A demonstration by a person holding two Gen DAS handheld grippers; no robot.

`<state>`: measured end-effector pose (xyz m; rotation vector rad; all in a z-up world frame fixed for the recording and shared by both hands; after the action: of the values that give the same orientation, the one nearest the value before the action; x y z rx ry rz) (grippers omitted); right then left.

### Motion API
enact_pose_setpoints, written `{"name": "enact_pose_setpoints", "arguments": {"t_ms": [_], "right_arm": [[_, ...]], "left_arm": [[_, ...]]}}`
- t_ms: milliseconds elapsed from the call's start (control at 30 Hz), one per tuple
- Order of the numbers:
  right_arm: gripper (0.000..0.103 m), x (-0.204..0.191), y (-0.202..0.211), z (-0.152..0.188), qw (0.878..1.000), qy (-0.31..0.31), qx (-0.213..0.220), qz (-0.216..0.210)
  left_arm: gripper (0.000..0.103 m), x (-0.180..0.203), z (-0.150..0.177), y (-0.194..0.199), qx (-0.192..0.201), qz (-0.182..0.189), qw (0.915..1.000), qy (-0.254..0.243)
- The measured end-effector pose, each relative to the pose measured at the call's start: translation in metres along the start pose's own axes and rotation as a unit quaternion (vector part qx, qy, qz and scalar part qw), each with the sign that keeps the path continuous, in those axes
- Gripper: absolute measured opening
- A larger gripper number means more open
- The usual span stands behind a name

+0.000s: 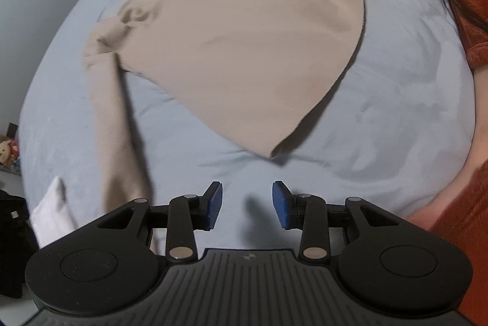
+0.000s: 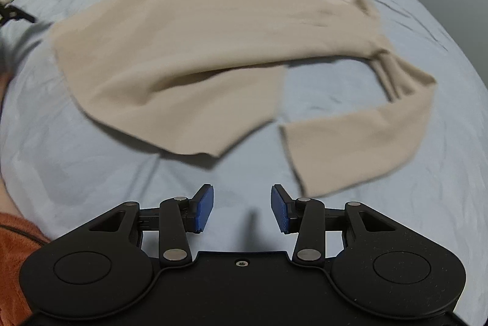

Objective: Fold clothes

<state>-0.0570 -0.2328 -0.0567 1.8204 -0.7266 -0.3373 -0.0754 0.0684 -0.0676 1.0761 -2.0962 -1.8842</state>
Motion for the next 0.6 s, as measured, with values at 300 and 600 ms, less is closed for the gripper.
{"name": "enact_pose_setpoints", "arguments": {"t_ms": [300,600], "right_arm": [[0.04,-0.011,-0.023,-0.01,1.0,0.025,0.011,-0.002],[0.033,-0.002,-0.028,-0.03,0.997,0.012,0.068,0.02]], "left_arm": [[0.035,0.014,-0.017,-0.021,0.021,0.027,0.9994,0.007],[0.026,0.008,-0.032,-0.031,0.047,0.023,0.9985,0.018]]}}
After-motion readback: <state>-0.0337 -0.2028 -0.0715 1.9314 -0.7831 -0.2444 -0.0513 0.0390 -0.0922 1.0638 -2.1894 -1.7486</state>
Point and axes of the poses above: each gripper's, at about its wrist camera, not at the fingertips, and y roughly against the way its jaws point, x to its right, z to its underside, the point moved 7 cm from there along -y, roughly the way its jaws point, and after that the axes turned 4 degrees about -y, right-handed, at the moved point
